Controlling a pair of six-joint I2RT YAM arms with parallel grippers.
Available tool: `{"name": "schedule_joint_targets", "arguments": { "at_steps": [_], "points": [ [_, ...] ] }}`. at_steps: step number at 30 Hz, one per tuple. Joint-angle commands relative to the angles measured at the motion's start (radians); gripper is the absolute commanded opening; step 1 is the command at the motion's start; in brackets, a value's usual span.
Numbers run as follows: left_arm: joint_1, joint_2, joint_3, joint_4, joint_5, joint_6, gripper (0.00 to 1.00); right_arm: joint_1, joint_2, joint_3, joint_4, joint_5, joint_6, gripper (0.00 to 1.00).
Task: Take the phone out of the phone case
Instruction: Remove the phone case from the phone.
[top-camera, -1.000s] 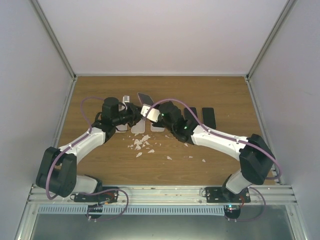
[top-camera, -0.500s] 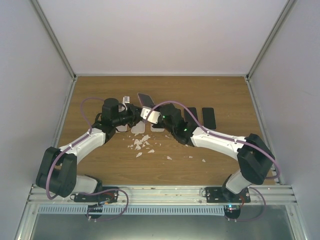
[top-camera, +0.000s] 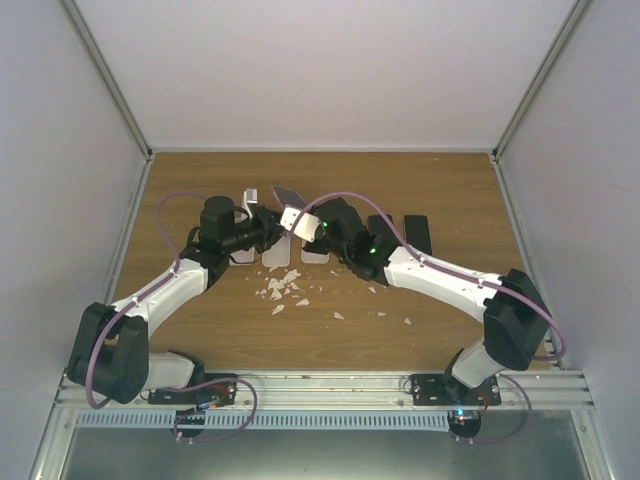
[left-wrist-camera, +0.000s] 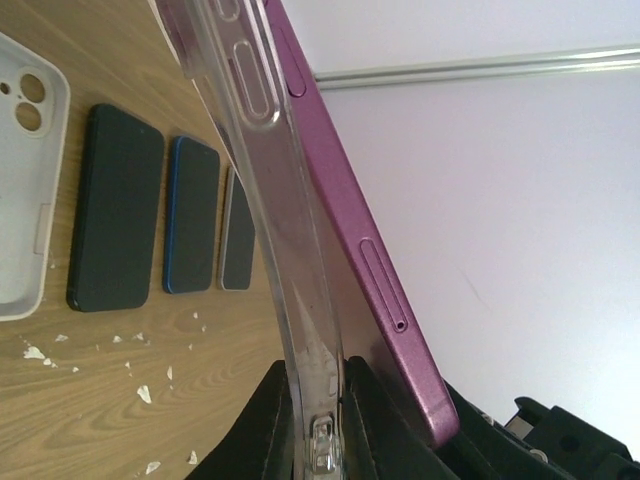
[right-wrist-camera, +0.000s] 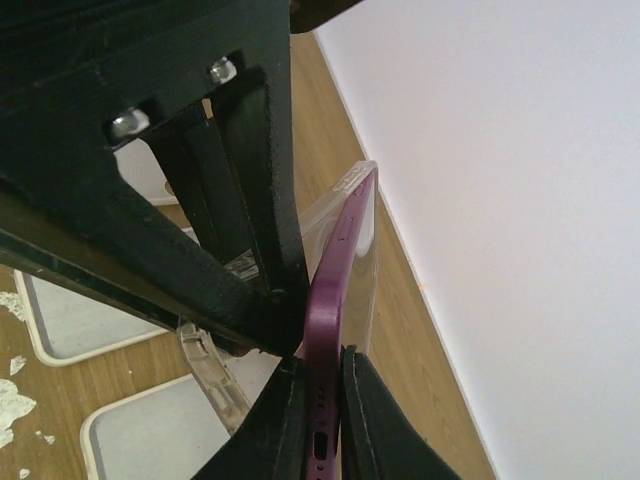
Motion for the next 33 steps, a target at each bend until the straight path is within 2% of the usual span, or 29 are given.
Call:
{"name": "schedule_joint_targets", "arguments": {
  "at_steps": [1,8,9,12,15,24,29,33],
  "points": [
    [-0.079,-0.075,-0.005,0.099,0.311,0.084,0.0,-0.044,-0.029,0.029,-0.001,0.044,0.007,0.01],
    [-0.079,-0.064,0.028,0.102,0.323,0.106,0.0,-0.045,-0.047,-0.014,0.03,0.059,-0.038,0.01],
    [-0.079,-0.064,0.033,0.105,0.326,0.107,0.0,-0.045,-0.043,-0.019,0.051,0.068,-0.043,0.03],
    [-0.081,-0.069,0.054,0.114,0.344,0.116,0.0,-0.044,-0.031,-0.039,0.092,0.089,-0.066,0.2],
    [-0.085,-0.071,0.069,0.107,0.365,0.127,0.0,-0.046,-0.017,-0.034,0.113,0.097,-0.074,0.23],
    [-0.102,-0.077,0.067,0.127,0.39,0.119,0.0,-0.049,-0.012,-0.051,0.23,0.127,-0.134,0.16],
    [-0.105,-0.08,0.064,0.119,0.394,0.127,0.0,-0.052,-0.017,-0.044,0.282,0.154,-0.145,0.01],
    [-0.091,-0.08,0.053,0.061,0.361,0.164,0.0,-0.061,-0.038,-0.007,0.247,0.144,-0.115,0.0]
  ]
}}
